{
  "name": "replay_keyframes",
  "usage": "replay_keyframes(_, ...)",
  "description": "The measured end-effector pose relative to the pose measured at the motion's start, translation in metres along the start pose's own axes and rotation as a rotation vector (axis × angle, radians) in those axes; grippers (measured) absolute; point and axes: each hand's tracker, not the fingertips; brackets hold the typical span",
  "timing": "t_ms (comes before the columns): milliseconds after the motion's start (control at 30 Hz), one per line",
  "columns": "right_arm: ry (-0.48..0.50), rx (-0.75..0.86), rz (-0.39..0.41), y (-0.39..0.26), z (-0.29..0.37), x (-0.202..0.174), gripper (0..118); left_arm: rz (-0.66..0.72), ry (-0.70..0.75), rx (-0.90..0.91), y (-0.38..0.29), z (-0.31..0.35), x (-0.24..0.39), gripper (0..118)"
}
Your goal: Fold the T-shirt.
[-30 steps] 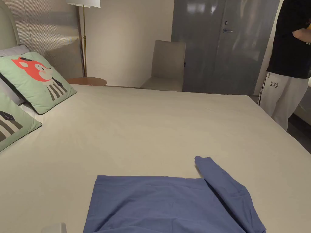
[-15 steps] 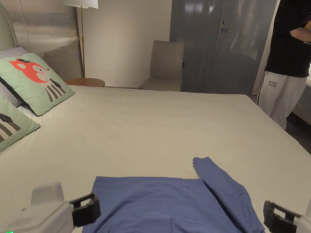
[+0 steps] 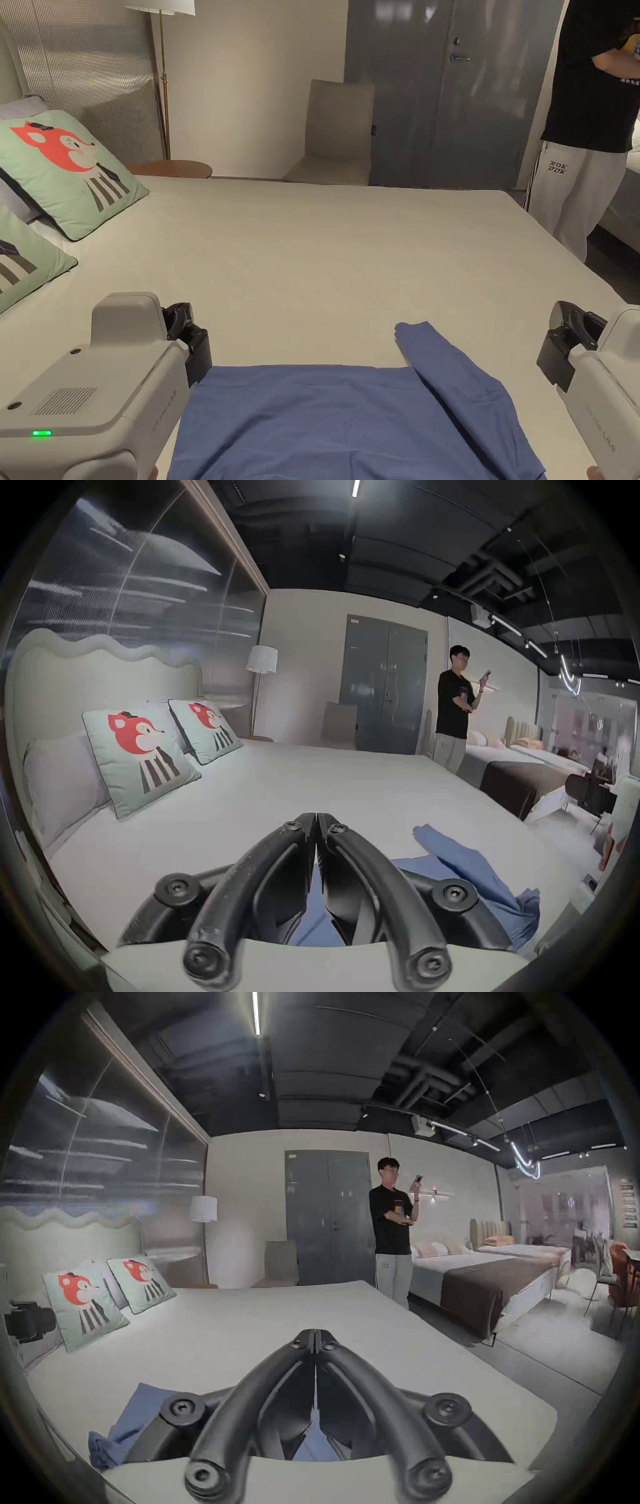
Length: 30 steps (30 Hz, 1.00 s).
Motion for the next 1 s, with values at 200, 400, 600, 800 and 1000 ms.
replay_keyframes(200,-0.001,-0.074,0.018,-0.017,-0.019,0.000,1,0.026,-0.014,-0.167,-0.012,-0.050,-0.020,0)
replay_keyframes(400,-0.002,-0.156,0.041,-0.036,-0.051,-0.001,1,0.048,0.008,-0.405,-0.030,-0.138,-0.050,72)
replay_keyframes(600,-0.007,-0.233,0.069,-0.052,-0.087,-0.005,1,0.067,0.068,-0.574,-0.065,-0.235,-0.069,103)
replay_keyframes(800,-0.028,-0.303,0.086,-0.072,-0.120,-0.003,1,0.048,0.110,-0.720,-0.111,-0.294,-0.072,89)
replay_keyframes(1000,-0.036,-0.352,0.091,-0.086,-0.140,0.001,1,-0.025,0.117,-0.719,-0.125,-0.292,-0.060,67)
